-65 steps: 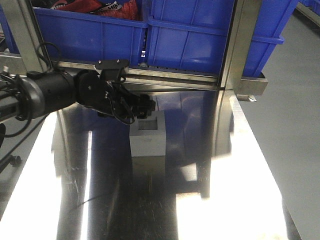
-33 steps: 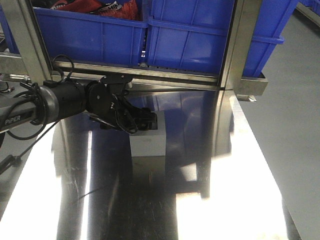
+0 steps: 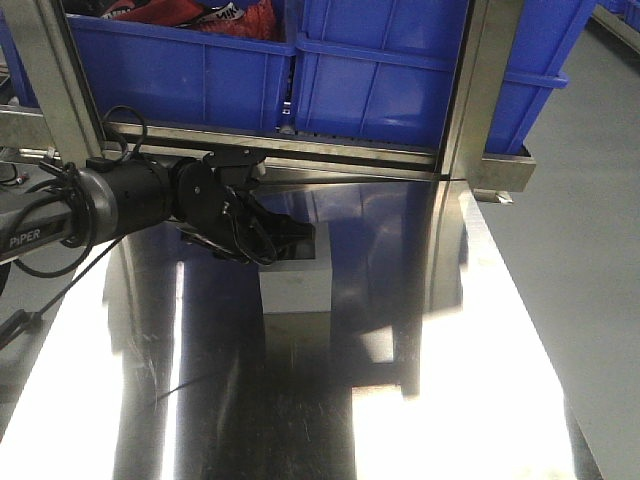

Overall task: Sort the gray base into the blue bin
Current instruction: 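Reach the left gripper to the gray block and grasp its frame, then lift the gray block with the left gripper and pull it toward the robot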

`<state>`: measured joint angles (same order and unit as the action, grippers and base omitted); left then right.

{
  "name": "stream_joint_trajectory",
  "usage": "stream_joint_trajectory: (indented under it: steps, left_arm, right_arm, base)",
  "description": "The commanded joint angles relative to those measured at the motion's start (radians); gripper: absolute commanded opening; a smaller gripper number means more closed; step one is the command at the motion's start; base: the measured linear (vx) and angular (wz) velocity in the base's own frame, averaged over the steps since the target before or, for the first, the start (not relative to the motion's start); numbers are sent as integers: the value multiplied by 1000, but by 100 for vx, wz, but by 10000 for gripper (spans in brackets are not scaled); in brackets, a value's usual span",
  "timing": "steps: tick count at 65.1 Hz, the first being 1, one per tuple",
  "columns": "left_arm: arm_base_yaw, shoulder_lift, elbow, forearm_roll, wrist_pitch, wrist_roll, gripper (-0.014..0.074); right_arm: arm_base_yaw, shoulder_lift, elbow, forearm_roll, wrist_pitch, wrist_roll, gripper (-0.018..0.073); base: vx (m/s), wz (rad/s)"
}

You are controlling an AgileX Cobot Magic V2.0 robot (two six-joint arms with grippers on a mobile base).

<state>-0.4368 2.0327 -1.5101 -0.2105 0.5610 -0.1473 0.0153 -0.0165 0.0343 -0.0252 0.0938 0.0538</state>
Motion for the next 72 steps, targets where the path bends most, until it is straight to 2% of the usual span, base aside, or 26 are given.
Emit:
stream_joint_trajectory:
  steps: [1, 5, 13, 22, 34, 49, 72]
  left_arm:
    - [-7, -37, -17, 10, 44, 1, 218]
    - [-7, -37, -17, 10, 44, 1, 124]
    - [-7, -37, -17, 11, 42, 1, -9]
    - [-7, -50, -17, 13, 32, 9, -6]
    - [-9, -157, -4, 13, -33, 8, -5]
    - [-9, -409, 204, 20, -298, 8, 1]
    - [-8, -896, 740, 20, -695, 8, 4]
  right_arm:
    - [0, -9, -4, -6, -78, -7, -4]
    - [0, -9, -4, -6, -78, -7, -4]
    - [0, -9, -4, -6, -78, -7, -4]
    - [0, -9, -4, -6, -78, -7, -4]
    - [0, -9, -4, -6, -78, -7, -4]
    - [0, -9, -4, -6, -78, -7, -4]
    - [0, -9, -4, -6, -78, -7, -4]
  base:
    - [0, 0]
    - [0, 0]
    - [0, 0]
    - [0, 0]
    - [0, 0]
    - [0, 0]
    - [0, 0]
